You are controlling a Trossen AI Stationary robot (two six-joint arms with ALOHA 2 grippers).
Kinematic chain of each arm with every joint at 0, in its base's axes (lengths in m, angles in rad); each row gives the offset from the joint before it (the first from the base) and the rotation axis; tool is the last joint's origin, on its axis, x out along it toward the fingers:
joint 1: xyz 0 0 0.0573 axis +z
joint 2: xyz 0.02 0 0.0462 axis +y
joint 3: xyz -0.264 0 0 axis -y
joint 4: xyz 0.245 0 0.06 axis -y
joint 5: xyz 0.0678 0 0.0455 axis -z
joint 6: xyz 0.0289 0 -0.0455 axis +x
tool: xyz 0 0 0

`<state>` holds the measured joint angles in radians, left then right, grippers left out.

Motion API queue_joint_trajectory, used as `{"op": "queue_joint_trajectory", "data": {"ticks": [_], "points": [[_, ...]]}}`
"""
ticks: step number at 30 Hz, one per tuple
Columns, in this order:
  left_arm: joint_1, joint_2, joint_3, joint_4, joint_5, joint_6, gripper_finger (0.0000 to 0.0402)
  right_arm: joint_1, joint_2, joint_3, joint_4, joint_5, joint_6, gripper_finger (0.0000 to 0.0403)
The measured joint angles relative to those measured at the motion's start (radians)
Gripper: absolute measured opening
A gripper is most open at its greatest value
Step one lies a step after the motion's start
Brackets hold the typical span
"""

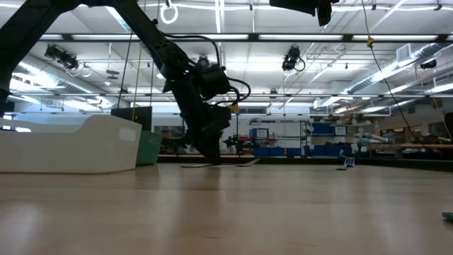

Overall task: Sort silverware by color (type)
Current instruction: Put the black fork into the black bin

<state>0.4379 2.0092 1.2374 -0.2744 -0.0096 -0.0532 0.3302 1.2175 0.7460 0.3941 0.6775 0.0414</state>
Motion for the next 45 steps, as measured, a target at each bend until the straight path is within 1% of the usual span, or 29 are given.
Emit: {"op": "queue_joint_trajectory", "data": {"ticks": [12,15,19,20,26,30,33,36,40,45], "points": [[-0.003,0.041,0.004,0.001,-0.02,0.015,0.0104,0.0,0.0,0.0,0.001,-0.001,0.0,0.0125],[-0.006,0.059,0.006,-0.011,-0.02,0.044,0.0083,0.0,0.0,0.0,0.002,-0.001,0.0,0.0125],[-0.006,0.064,0.006,-0.015,-0.021,0.059,0.0025,0.0,0.0,0.0,0.002,-0.001,0.0,0.0125],[-0.006,0.064,0.006,-0.015,-0.021,0.065,0.0018,0.0,0.0,0.0,0.002,-0.001,0.0,0.0125],[-0.006,0.061,0.005,-0.02,-0.021,0.097,0.0017,0.0,0.0,0.0,0.002,-0.001,0.0,0.0125],[-0.006,0.017,-0.001,-0.05,-0.006,0.099,0.0017,0.0,0.0,0.0,0.001,-0.001,0.0,0.0125],[-0.009,-0.037,-0.011,-0.113,0.05,0.093,0.0016,0.0,0.0,0.0,0.001,-0.001,0.0,0.0125],[-0.019,-0.099,-0.005,-0.14,0.088,0.091,0.0015,0.0,0.0,0.0,0.0,-0.001,0.0,0.0125],[-0.048,-0.164,-0.005,-0.215,0.089,0.091,0.0015,0.0,0.0,0.0,-0.001,-0.002,0.0,0.0125],[-0.101,-0.281,-0.003,-0.302,0.101,0.088,0.0014,0.002,-0.001,0.0,-0.002,-0.001,0.0,0.0125]]}}
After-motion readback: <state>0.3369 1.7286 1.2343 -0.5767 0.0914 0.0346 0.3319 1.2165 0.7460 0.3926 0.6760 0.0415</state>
